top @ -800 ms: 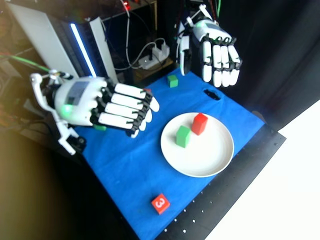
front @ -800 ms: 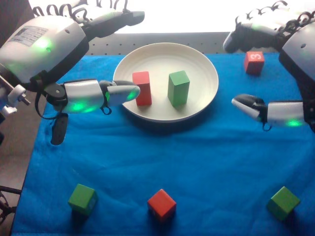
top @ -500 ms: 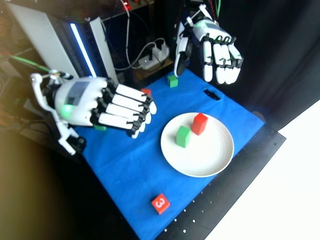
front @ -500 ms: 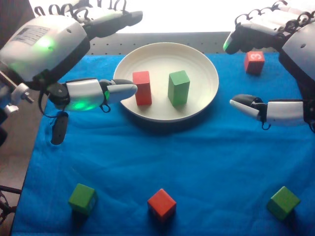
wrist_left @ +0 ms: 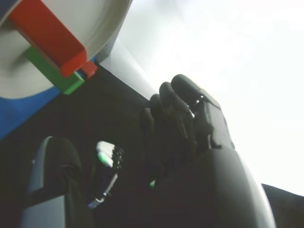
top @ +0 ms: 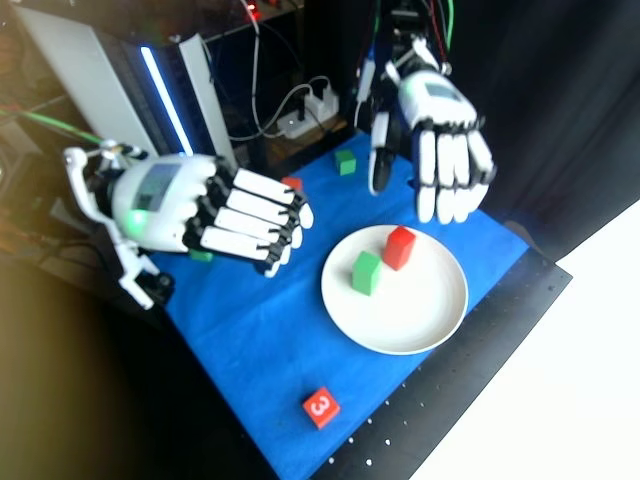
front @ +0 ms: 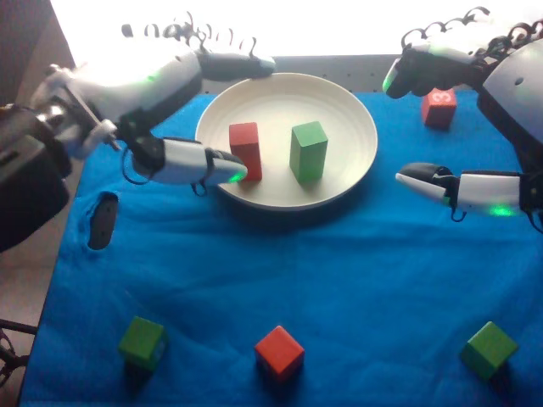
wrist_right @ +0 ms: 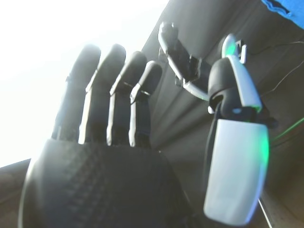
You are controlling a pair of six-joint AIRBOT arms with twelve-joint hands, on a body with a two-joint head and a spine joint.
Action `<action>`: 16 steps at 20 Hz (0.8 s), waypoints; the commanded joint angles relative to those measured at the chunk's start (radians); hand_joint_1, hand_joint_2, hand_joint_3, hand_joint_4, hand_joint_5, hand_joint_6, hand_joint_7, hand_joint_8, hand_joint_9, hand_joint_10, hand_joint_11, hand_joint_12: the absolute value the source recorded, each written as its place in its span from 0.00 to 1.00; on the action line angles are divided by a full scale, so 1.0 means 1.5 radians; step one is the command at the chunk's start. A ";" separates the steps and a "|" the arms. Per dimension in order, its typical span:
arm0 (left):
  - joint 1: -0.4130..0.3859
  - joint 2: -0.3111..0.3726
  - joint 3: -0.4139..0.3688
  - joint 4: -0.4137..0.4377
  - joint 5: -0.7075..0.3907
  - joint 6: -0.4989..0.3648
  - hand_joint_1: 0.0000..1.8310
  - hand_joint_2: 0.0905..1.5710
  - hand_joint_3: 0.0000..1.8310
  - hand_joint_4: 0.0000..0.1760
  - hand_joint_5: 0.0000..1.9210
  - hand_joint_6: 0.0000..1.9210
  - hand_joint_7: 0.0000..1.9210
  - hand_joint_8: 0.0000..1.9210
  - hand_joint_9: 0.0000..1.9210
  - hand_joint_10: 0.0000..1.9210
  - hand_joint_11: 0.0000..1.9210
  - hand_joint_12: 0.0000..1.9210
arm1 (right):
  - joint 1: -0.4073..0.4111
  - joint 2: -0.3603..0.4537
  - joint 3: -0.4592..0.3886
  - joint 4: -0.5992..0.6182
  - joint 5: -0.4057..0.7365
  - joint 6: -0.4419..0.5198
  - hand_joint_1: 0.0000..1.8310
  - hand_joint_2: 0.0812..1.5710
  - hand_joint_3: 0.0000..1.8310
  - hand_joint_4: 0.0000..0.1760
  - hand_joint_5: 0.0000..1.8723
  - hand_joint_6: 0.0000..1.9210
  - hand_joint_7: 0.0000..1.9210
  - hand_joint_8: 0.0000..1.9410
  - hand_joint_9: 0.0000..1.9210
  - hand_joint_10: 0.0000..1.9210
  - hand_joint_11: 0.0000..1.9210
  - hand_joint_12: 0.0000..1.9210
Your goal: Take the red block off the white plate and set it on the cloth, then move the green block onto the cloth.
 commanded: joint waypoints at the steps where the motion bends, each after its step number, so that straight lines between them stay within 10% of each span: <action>1: -0.013 -0.006 0.005 0.007 -0.061 0.000 0.50 0.58 0.00 0.17 0.24 0.01 0.21 0.00 0.19 0.05 0.00 0.63 | 0.007 -0.001 0.002 -0.015 -0.082 0.001 0.59 0.47 0.13 0.00 0.26 0.54 0.27 0.60 0.24 0.71 0.16 0.89; 6: -0.019 -0.047 0.046 0.009 -0.009 0.000 0.51 0.56 0.00 0.30 0.23 0.00 0.22 0.00 0.16 0.20 0.00 0.71 | 0.007 -0.003 0.002 -0.015 -0.082 0.001 0.56 0.46 0.17 0.00 0.26 0.56 0.26 0.62 0.24 0.71 0.17 0.89; 11: -0.021 -0.082 0.084 0.001 0.026 0.000 0.43 0.64 0.01 0.02 0.24 0.00 0.24 0.01 0.15 0.24 0.00 0.70 | 0.007 -0.005 0.003 -0.015 -0.082 0.001 0.58 0.43 0.23 0.00 0.25 0.60 0.23 0.68 0.20 0.77 0.14 0.94; 16: -0.021 -0.099 0.108 -0.012 0.045 0.000 0.52 0.62 0.00 0.00 0.26 0.01 0.24 0.01 0.16 0.22 0.00 0.67 | 0.007 -0.005 0.003 -0.016 -0.082 0.001 0.57 0.41 0.28 0.00 0.26 0.62 0.24 0.68 0.21 0.76 0.13 0.94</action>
